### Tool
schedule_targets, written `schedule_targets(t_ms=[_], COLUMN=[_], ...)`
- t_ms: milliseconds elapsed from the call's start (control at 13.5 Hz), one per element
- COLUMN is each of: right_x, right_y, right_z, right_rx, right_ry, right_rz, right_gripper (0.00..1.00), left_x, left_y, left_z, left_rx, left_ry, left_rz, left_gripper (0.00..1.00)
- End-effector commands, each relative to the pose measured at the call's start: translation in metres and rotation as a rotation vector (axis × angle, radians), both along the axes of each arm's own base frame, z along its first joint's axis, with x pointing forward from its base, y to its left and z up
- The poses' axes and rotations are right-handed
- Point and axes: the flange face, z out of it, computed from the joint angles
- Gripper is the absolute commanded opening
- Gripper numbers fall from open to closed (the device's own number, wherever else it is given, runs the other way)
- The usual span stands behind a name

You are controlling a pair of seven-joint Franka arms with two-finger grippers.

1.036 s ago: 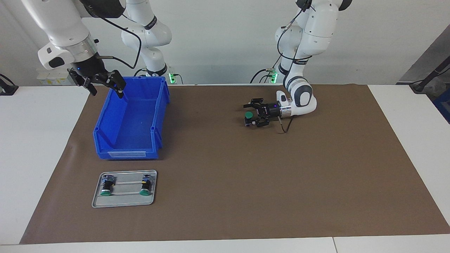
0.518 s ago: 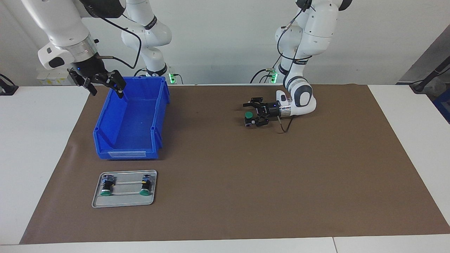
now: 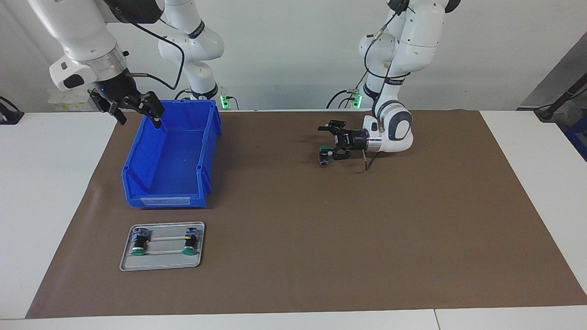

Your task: Place and press button with both arms

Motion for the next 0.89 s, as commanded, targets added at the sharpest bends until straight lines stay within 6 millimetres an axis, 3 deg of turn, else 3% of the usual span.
schedule_targets(t_ms=[0,148,370,592,814], right_x=[-0.003,-0.003,-0.003,-0.003,-0.003], right_y=[0.000,0.000,0.000,0.000,0.000], right_z=[0.000,0.000,0.000,0.000,0.000], right_rx=[0.018,0.018,0.018,0.018,0.018], right_ry=[-0.003,-0.001,-0.003,-0.001,-0.003], right_rz=[0.019,0.019,0.019,0.019,0.019], right_gripper=[1.00,1.00,1.00,1.00,1.00], left_x=[0.043,0.078,0.113,0.142,0.175], left_y=[-0.004,-0.006,-0.009,-0.013,0.005], left_z=[0.039,0.066,0.079,0.090,0.128], left_rx=[-0.020,0.007,0.124,0.340,0.616], left_ry=[0.067,0.119,0.151,0.174,0.211], left_rz=[-0.023,-0.015,0.046,0.092,0.150], left_gripper=[0.99,0.99,1.00,1.00,1.00])
